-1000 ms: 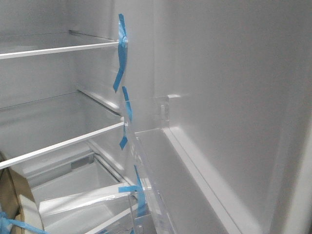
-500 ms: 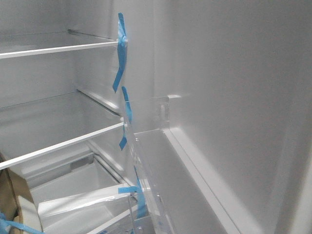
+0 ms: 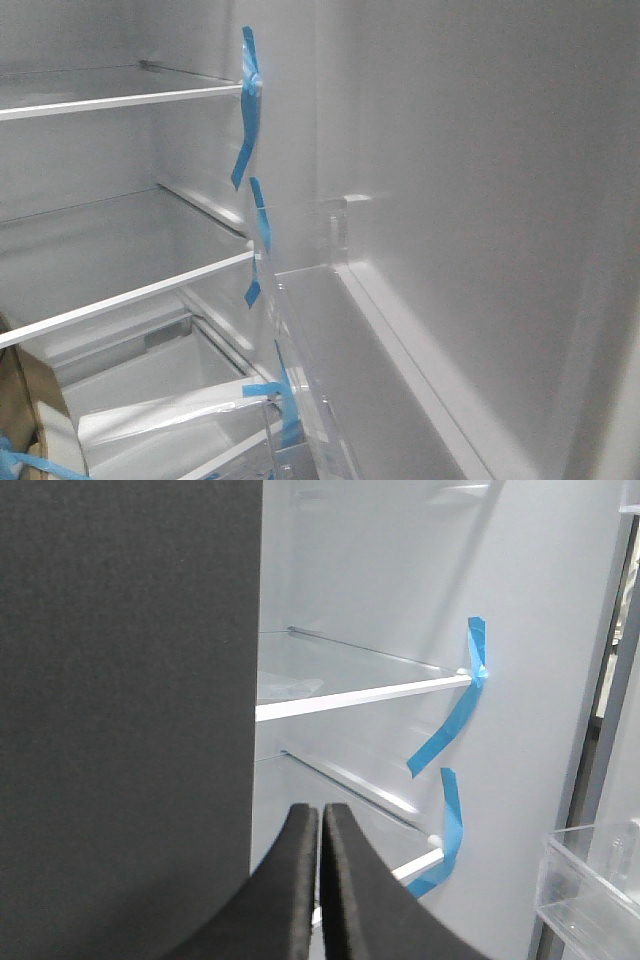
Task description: Close fridge door
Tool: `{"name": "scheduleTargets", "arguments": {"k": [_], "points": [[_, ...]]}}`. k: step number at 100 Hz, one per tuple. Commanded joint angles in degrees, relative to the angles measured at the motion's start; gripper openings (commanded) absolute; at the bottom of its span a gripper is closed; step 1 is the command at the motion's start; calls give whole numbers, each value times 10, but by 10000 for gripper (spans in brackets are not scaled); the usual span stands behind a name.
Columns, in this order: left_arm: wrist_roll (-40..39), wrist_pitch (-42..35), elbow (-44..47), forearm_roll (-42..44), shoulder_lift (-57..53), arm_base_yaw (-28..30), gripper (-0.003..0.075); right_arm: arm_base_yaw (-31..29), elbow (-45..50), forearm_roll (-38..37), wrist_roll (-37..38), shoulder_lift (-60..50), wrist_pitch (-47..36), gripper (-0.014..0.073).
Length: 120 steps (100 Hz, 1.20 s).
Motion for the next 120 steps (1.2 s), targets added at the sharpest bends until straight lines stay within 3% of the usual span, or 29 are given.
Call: {"name": "scheduleTargets", "arguments": {"k": [1, 40, 120], "points": [[-2, -44, 16, -1, 11, -1, -21, -3, 7, -5, -5, -7, -49, -76], [-2, -44, 16, -1, 11, -1, -21, -3, -23, -5, -5, -7, -48, -76], [-2, -44, 16, -1, 11, -1, -21, -3, -407, -5, -5, 110, 271, -76]]}}
